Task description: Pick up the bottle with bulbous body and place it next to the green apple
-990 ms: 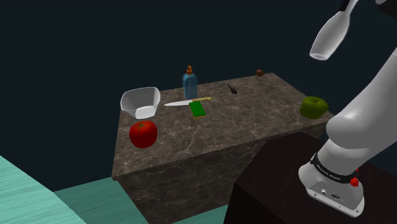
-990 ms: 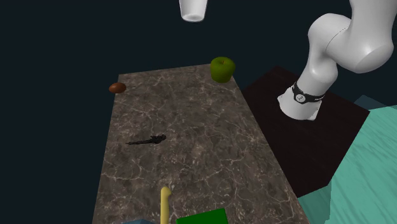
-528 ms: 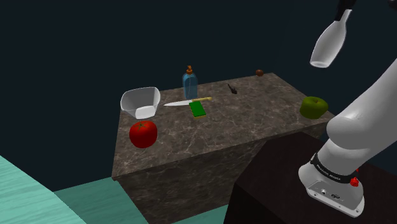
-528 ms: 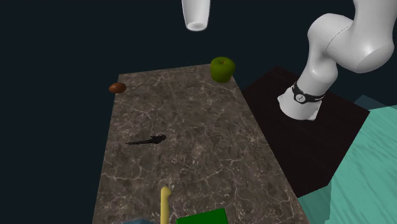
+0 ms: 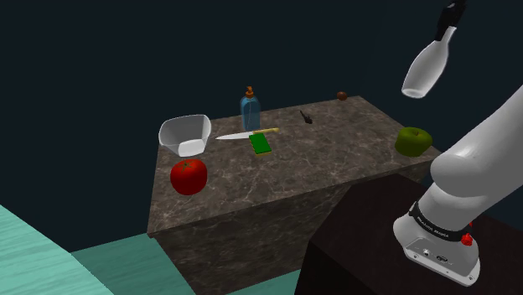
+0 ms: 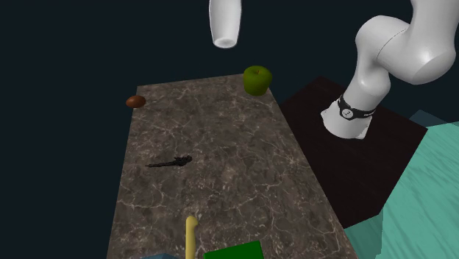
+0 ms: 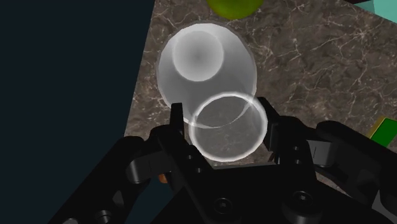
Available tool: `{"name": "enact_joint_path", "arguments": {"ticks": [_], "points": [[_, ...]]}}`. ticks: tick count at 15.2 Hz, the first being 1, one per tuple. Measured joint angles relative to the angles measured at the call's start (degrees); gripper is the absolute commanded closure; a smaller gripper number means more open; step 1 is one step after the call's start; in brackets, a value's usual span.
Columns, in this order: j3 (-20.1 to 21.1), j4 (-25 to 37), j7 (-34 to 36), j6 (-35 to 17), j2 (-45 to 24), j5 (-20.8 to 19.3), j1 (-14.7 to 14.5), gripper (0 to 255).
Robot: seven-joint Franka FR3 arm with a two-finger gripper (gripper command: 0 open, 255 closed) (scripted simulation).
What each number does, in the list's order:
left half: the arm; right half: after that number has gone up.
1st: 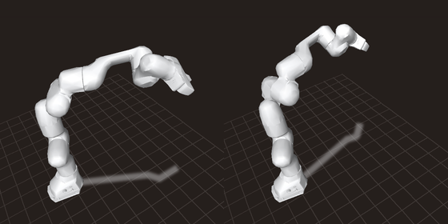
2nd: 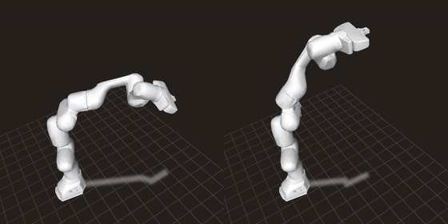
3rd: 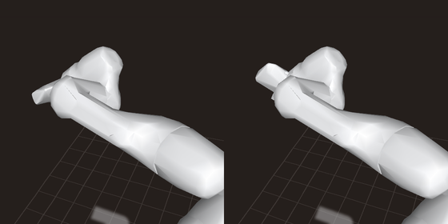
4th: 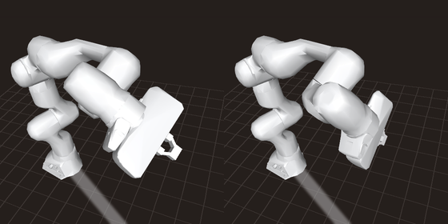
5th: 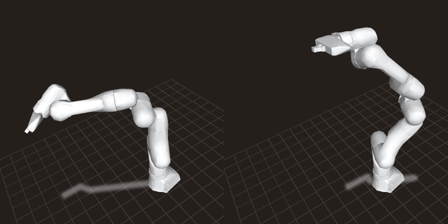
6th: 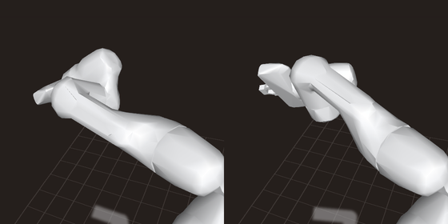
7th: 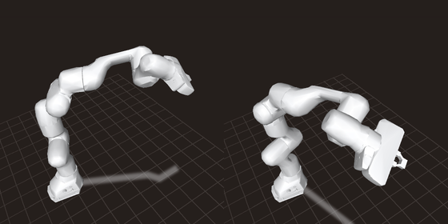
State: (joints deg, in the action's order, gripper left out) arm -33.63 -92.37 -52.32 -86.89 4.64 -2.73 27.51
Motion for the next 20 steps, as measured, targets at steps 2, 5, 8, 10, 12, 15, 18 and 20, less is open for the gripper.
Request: {"name": "enact_joint_path", "arguments": {"ticks": [2,5,8,10,12,15,18,20], "points": [[0.19,-2.45,0.38,-1.75,0.83,-0.43,-0.08,255],[0.24,-5.24,0.60,-4.16,1.26,-0.66,-0.08,255],[0.21,-8.11,0.68,-6.64,1.73,-0.93,0.00,255],[0.30,-10.01,0.93,-8.25,2.06,-1.11,-0.02,255],[0.23,-11.71,0.93,-9.87,2.15,-1.17,0.03,255],[0.32,-14.21,1.23,-12.00,2.59,-1.43,0.03,255],[0.23,-16.56,1.26,-14.37,2.55,-1.45,0.09,255],[0.12,-17.85,1.17,-15.81,2.40,-1.41,0.14,255]]}}
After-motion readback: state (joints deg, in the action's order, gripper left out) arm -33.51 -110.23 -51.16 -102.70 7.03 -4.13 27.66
